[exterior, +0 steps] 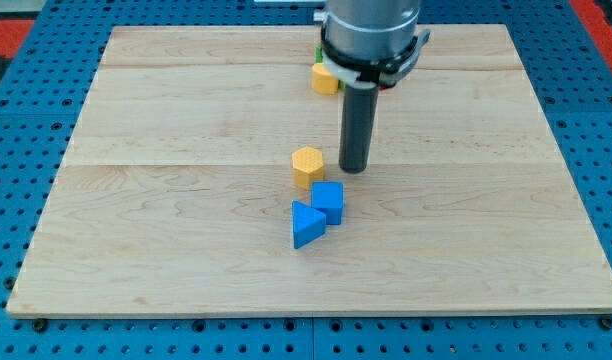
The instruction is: Push the blue blocks towards bottom left of the board
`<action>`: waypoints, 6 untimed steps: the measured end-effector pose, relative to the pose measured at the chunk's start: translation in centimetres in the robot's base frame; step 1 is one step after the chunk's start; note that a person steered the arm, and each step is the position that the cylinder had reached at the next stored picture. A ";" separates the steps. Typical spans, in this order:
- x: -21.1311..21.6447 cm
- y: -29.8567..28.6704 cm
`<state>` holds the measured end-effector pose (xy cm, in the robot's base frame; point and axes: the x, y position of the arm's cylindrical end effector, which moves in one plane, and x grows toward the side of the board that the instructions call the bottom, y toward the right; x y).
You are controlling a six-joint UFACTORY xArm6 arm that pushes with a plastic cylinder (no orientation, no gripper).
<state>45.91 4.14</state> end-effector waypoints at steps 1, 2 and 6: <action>3.5 -2.4; 4.1 -0.9; 10.0 -7.7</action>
